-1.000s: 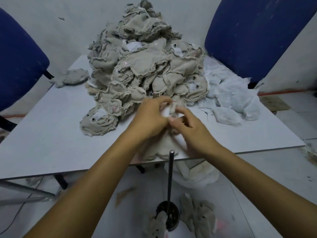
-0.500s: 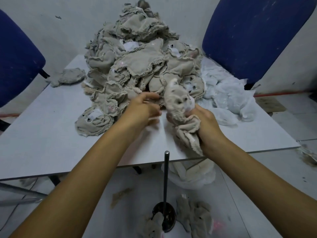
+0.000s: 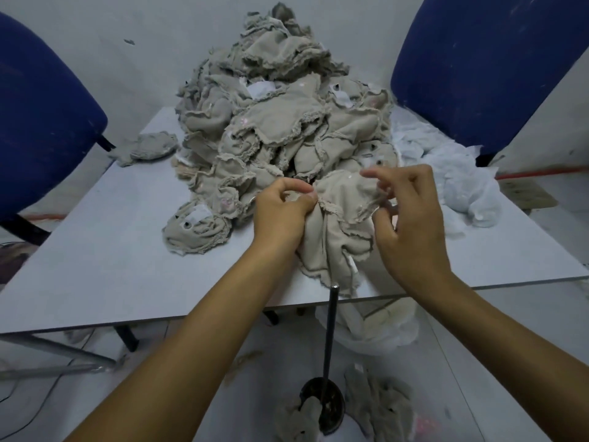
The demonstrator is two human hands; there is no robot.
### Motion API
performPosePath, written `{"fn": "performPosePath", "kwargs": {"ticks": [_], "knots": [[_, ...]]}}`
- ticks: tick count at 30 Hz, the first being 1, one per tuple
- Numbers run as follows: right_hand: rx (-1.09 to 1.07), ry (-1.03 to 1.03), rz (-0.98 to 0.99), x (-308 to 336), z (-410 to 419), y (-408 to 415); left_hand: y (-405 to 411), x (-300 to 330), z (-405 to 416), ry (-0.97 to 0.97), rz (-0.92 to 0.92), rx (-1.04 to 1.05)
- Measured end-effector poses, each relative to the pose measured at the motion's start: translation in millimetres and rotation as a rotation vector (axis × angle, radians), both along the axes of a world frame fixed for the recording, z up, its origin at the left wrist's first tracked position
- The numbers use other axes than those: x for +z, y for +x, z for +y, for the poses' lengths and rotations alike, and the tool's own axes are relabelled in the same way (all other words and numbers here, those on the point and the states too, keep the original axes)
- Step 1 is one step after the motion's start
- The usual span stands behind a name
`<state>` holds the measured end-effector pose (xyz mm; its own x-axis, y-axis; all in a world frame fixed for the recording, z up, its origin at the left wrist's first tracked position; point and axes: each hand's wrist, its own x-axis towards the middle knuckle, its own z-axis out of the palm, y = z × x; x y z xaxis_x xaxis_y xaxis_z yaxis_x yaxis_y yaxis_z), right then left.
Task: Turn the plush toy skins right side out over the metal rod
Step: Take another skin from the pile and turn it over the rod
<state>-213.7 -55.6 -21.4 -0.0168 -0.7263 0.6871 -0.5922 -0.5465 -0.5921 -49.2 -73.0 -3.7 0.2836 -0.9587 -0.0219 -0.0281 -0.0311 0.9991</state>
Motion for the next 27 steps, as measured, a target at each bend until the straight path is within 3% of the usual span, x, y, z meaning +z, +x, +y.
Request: {"fn": "performPosePath", "kwargs": {"ticks": [3, 8, 12, 17, 21, 23, 26, 27], "knots": [[-0.022, -0.044, 0.196, 0, 1, 2, -5, 0, 1, -0.047, -0.008, -0.006], [-0.144, 0.225, 0.310, -3, 1, -2, -9, -6, 2, -0.055, -0.041, 0.034], [-0.061, 0.191, 0.327, -7, -3, -4, -12, -7, 3, -0.092, 0.001, -0.070], [0.129, 0.500, 0.256, -7, -9, -11, -11, -4, 3, -0.145, 0.086, -0.221], [0.351, 0.627, 0.311, 2, -11, -18, -8, -2, 3, -0.121, 0.120, -0.174], [0.374, 0.574, 0.283, 3, -12, -20, -8, -1, 4, -0.143, -0.044, -0.208], [0.231, 0.375, 0.284, 2, -15, -23, -4, 3, 7, -0.287, -0.689, -0.283], [0.179, 0.318, 0.274, 3, -16, -23, -3, 5, 9, -0.328, -0.795, -0.346]]}}
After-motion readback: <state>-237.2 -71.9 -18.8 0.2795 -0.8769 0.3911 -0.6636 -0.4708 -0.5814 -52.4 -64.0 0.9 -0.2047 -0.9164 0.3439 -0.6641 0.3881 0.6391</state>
